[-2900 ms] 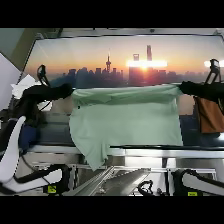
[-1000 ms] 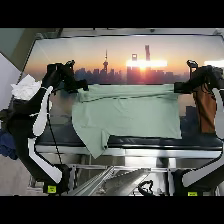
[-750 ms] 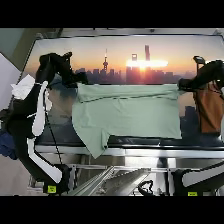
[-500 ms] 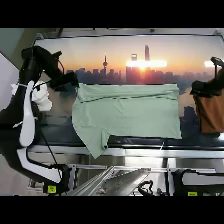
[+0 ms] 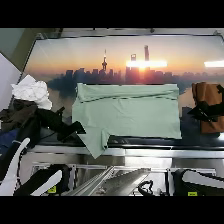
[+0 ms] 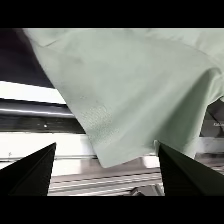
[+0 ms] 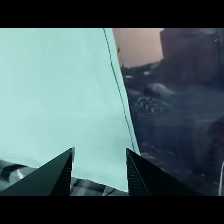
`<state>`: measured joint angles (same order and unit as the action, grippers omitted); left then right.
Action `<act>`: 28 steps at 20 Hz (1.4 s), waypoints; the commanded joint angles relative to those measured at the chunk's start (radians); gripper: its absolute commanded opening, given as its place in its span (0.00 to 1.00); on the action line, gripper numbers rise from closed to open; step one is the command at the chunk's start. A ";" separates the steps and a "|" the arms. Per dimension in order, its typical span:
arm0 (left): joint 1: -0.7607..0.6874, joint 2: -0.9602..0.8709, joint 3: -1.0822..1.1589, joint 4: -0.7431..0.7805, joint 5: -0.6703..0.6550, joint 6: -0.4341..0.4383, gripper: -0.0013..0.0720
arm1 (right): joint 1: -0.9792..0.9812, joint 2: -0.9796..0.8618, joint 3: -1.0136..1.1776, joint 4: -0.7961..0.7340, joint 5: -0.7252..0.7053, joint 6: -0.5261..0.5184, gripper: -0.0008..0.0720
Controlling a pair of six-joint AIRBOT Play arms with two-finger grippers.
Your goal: Fold the shirts.
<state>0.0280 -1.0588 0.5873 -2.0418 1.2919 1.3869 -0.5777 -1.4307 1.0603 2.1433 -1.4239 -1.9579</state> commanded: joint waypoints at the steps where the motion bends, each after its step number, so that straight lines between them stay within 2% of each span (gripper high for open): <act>1: 0.035 0.056 -0.162 -0.091 -0.123 0.050 0.99 | -0.008 -0.038 -0.028 -0.016 -0.009 -0.005 0.53; 3: 0.035 0.050 -0.165 -0.111 -0.177 0.057 0.99 | -0.007 -0.060 -0.053 -0.029 -0.005 -0.004 0.53; 8: 0.016 -0.085 -0.148 -0.161 -0.217 0.091 0.99 | -0.006 -0.090 -0.099 -0.029 0.029 -0.011 0.53; 9: -0.003 -0.108 -0.148 -0.162 -0.235 0.091 0.95 | -0.004 -0.093 -0.103 -0.030 0.029 -0.011 0.53; 10: -0.029 -0.126 -0.148 -0.166 -0.256 0.091 0.71 | -0.005 -0.096 -0.110 -0.031 0.029 -0.011 0.53; 11: -0.055 -0.138 -0.148 -0.179 -0.278 0.094 0.54 | -0.004 -0.099 -0.118 -0.039 0.029 -0.011 0.53; 12: -0.077 -0.148 -0.143 -0.188 -0.298 0.100 0.50 | -0.004 -0.104 -0.132 -0.042 0.034 -0.011 0.53; 13: -0.100 -0.160 -0.122 -0.182 -0.298 0.106 0.42 | -0.004 -0.107 -0.148 -0.045 0.042 -0.011 0.53; 14: -0.111 -0.171 -0.098 -0.179 -0.292 0.114 0.03 | -0.004 -0.113 -0.165 -0.056 0.053 -0.011 0.53; 17: -0.116 -0.175 -0.023 -0.176 -0.249 0.124 0.04 | -0.004 -0.137 -0.200 -0.079 0.071 -0.011 0.53; 21: -0.113 -0.108 0.012 -0.175 -0.233 0.124 0.04 | 0.047 -0.177 -0.227 -0.020 0.082 -0.040 0.51; 22: -0.112 -0.084 0.011 -0.175 -0.232 0.123 0.04 | 0.069 -0.176 -0.225 0.021 0.080 -0.070 0.42; 23: -0.113 -0.056 0.011 -0.175 -0.224 0.123 0.04 | 0.088 -0.175 -0.217 0.056 0.071 -0.088 0.12; 25: -0.113 -0.004 0.011 -0.171 -0.180 0.123 0.04 | 0.102 -0.156 -0.197 0.055 0.049 -0.089 0.04; 28: -0.113 0.089 0.011 -0.060 -0.091 0.058 0.04 | 0.093 -0.084 -0.191 -0.102 0.067 -0.020 0.04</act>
<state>-0.0841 -1.0458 0.5957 -2.1830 1.1213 1.4960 -0.4896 -1.5623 0.8612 2.1361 -1.3453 -2.0262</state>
